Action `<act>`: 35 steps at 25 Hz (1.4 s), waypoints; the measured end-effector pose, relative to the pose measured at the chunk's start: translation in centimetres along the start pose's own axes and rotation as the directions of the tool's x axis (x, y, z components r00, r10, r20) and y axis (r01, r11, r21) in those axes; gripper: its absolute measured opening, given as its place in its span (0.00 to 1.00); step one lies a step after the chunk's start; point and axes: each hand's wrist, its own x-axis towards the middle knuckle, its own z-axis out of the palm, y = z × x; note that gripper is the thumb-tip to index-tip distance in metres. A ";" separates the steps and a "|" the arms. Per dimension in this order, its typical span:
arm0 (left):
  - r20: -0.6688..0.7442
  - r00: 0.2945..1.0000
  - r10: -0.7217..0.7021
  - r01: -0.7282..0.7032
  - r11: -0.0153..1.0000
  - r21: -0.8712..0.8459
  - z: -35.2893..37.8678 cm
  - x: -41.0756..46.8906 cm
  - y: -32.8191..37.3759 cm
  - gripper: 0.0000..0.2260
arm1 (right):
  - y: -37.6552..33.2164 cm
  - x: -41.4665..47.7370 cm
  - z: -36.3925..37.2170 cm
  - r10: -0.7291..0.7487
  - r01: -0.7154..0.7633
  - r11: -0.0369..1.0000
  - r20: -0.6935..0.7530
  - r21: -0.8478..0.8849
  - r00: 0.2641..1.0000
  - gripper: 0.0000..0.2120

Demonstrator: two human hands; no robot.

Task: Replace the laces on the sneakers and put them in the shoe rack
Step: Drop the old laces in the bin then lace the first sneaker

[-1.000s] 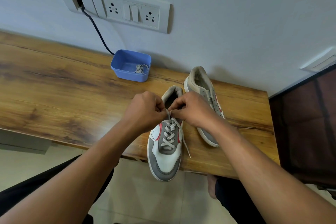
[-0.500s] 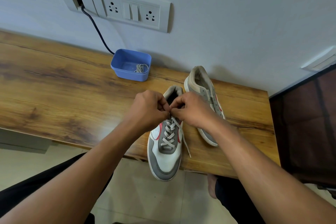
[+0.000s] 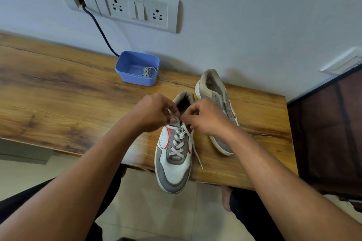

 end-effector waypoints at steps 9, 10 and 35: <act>-0.108 0.992 0.071 -0.060 0.993 0.097 0.0 0.0 -1.2 0.08 | -0.5 0.0 0.1 0.001 0.001 1.000 0.081 -0.021 0.997 0.05; -0.110 0.990 0.087 -0.076 0.993 0.095 0.0 0.0 -1.3 0.08 | -0.4 0.0 0.1 -0.002 0.003 1.000 0.076 -0.021 0.997 0.04; 0.029 0.991 0.130 -0.131 0.990 0.049 -0.7 0.1 -2.5 0.06 | -0.3 -0.9 0.7 -0.074 0.074 0.997 0.006 0.002 0.997 0.10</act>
